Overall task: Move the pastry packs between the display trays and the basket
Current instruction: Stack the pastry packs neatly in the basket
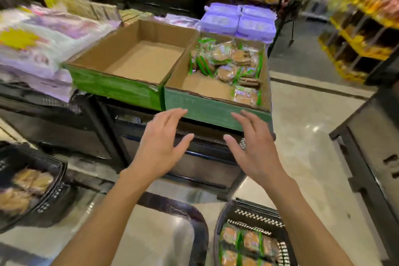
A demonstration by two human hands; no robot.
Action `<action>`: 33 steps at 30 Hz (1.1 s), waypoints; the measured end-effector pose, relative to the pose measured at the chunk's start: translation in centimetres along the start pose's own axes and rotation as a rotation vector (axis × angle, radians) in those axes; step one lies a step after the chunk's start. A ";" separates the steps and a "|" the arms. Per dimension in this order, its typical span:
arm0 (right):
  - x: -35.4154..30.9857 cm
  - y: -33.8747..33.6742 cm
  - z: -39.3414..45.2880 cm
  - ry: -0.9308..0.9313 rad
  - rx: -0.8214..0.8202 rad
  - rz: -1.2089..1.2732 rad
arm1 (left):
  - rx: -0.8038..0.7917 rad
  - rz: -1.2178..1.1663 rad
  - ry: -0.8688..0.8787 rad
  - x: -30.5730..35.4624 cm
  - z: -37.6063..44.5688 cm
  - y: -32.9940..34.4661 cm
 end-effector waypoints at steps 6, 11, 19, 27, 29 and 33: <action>-1.6 1.0 5.3 -0.026 0.018 -0.005 | 0.038 -0.022 -0.002 -3.8 5.7 -2.7; 3.7 2.7 9.0 0.100 0.035 0.010 | -0.019 -0.081 0.009 -5.0 11.2 0.4; 13.0 8.6 17.5 0.256 -0.264 -0.036 | -0.141 -0.166 0.006 -6.4 20.2 8.9; 17.9 12.6 20.2 0.239 -0.545 -0.236 | -0.291 -0.268 0.005 -6.2 26.2 15.9; 18.3 13.6 19.8 0.231 -0.639 -0.350 | -0.341 -0.300 0.026 -6.3 27.2 17.7; 19.0 14.4 19.3 0.287 -0.684 -0.425 | -0.435 -0.351 0.104 -6.3 28.5 20.8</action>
Point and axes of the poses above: each hand's wrist, its own z-axis towards the middle knuckle, its own y-axis out of the palm, x = y × z, the point moved 9 cm from there along z, towards the middle knuckle, and after that the axes turned 3 degrees about x, right-handed, at the moved point
